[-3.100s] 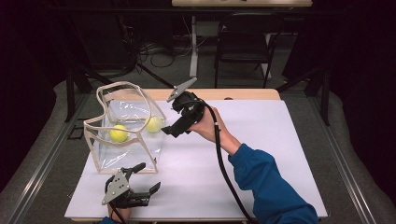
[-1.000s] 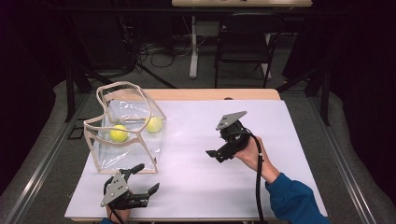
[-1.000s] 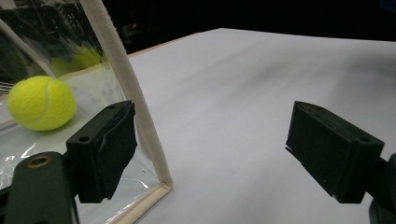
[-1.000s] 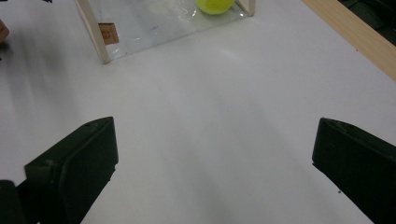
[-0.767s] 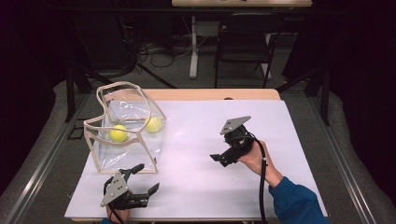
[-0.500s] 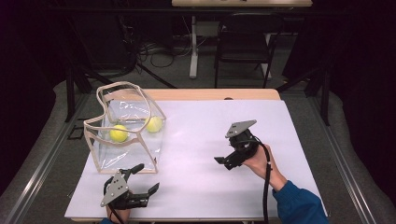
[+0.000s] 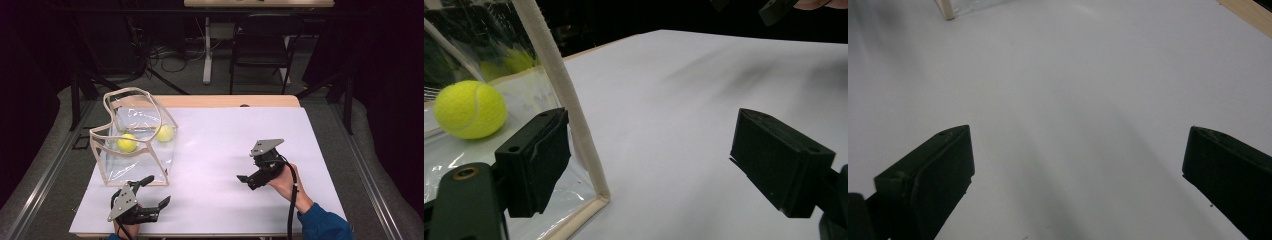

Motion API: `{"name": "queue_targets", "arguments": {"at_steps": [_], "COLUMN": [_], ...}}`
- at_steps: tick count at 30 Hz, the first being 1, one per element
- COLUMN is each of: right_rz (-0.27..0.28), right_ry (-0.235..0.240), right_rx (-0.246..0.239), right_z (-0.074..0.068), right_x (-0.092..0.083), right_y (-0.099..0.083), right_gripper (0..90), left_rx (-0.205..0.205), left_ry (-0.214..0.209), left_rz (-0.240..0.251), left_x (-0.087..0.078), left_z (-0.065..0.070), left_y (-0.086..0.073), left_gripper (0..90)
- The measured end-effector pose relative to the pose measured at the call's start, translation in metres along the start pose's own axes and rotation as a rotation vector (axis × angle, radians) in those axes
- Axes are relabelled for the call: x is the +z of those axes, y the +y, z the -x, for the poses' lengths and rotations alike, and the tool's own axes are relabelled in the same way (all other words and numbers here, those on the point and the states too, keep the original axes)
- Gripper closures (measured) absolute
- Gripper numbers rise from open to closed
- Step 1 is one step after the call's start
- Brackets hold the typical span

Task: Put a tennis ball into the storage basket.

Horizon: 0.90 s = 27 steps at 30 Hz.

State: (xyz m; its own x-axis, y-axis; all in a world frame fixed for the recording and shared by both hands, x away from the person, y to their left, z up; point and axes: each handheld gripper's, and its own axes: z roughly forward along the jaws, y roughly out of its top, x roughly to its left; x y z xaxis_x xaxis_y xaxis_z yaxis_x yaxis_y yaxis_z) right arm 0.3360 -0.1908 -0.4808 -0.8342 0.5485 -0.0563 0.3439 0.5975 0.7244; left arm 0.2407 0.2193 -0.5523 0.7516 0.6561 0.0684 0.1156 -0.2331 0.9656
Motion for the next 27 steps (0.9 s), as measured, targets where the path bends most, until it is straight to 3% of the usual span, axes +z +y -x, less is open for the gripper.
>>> {"name": "queue_targets", "arguments": {"at_steps": [27], "right_rz": [-0.030], "right_ry": [-0.041], "right_rx": [0.070], "right_z": [-0.004], "right_x": [-0.010], "right_y": [-0.069], "right_gripper": [0.0], "left_rx": [0.000], "left_ry": [0.001], "left_rz": [0.000], "left_x": [0.000], "left_z": [0.000], "left_y": [0.000], "left_gripper": [15.9]}}
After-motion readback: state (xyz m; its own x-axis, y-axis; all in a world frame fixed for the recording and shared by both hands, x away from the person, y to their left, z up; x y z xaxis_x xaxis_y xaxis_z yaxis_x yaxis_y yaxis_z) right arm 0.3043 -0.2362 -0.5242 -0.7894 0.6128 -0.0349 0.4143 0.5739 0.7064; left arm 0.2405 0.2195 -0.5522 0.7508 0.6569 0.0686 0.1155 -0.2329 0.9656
